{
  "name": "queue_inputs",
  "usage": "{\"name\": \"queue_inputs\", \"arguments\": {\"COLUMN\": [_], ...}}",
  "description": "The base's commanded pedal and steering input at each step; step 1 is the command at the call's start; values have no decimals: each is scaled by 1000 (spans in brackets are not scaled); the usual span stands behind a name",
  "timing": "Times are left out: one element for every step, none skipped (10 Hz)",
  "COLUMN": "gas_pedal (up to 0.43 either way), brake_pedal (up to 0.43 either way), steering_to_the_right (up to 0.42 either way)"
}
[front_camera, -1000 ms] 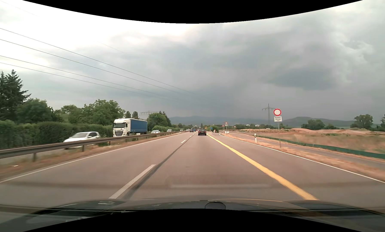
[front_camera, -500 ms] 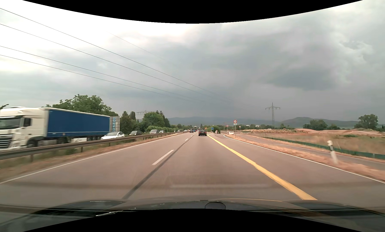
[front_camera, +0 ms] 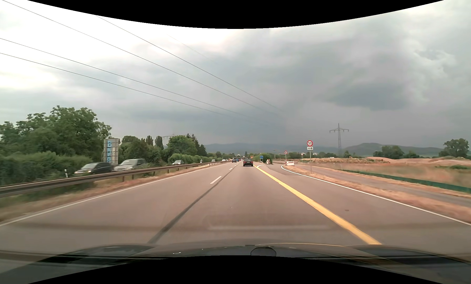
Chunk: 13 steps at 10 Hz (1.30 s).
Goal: Follow the waypoints while adhering to traffic rules and regulations
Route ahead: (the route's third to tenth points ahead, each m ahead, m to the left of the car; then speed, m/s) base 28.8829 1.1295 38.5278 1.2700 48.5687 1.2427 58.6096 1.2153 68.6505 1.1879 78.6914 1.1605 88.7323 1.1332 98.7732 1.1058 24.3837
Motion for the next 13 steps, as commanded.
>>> {"name": "queue_inputs", "arguments": {"gas_pedal": [169,169,157,157,150,150,150,150,150,150,150,150,150], "brake_pedal": [0,0,0,0,0,0,0,0,0,0,0,0,0], "steering_to_the_right": [0,0,0,0,0,0,-1,0,0,-1,0,0,0]}}
